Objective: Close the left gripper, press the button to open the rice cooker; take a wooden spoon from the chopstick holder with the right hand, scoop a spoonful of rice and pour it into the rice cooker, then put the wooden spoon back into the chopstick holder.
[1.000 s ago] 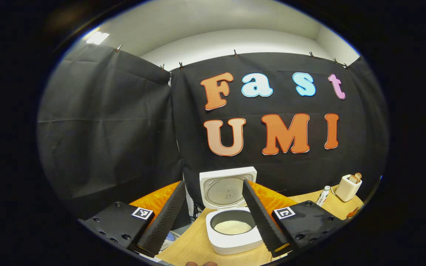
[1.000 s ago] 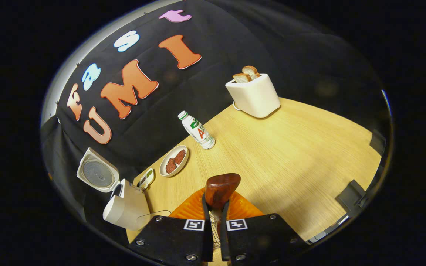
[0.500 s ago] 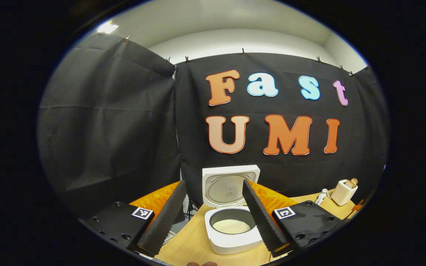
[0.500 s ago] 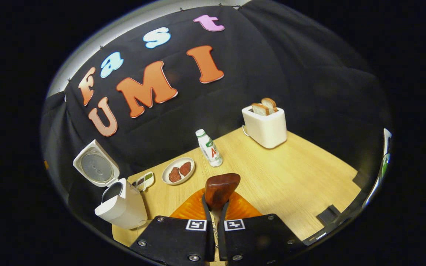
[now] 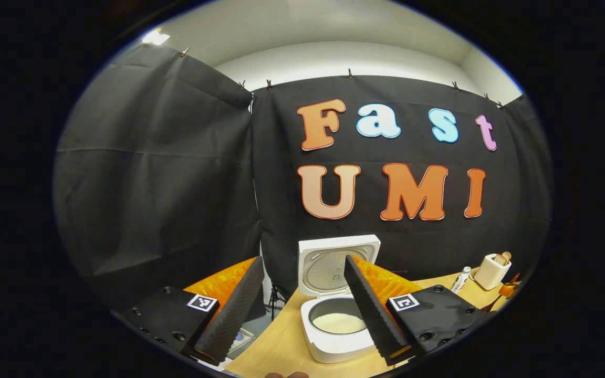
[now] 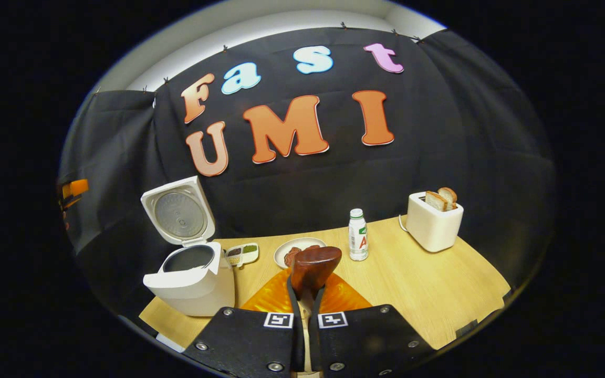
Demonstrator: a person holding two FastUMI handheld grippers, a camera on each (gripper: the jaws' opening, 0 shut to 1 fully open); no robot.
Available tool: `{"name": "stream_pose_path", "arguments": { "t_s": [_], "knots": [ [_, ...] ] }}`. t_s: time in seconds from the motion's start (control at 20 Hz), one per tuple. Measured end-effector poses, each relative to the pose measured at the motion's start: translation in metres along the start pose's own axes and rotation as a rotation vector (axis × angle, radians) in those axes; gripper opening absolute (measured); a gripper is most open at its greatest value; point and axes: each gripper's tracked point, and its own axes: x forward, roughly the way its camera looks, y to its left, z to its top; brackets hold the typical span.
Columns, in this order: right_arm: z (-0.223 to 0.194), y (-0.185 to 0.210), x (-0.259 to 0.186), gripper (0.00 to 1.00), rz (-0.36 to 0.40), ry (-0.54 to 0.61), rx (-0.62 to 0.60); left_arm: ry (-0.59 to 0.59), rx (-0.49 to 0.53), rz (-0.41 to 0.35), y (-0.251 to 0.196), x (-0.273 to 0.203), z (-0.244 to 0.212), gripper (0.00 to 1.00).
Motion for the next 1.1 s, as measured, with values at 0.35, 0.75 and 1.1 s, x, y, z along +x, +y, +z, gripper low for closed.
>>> {"name": "stream_pose_path", "arguments": {
  "t_s": [0.35,0.75,1.1],
  "knots": [
    [-0.042,0.030,0.020,0.03,0.022,0.015,-0.156,0.000,0.032,0.002,0.020,0.002,-0.004,1.00],
    [-0.080,0.057,0.032,0.03,0.019,-0.002,-0.467,0.021,0.048,-0.059,0.009,0.009,-0.019,1.00],
    [-0.112,0.056,0.042,0.03,0.013,0.002,-0.486,0.021,0.089,-0.090,-0.001,0.014,-0.022,1.00]
  ]
}}
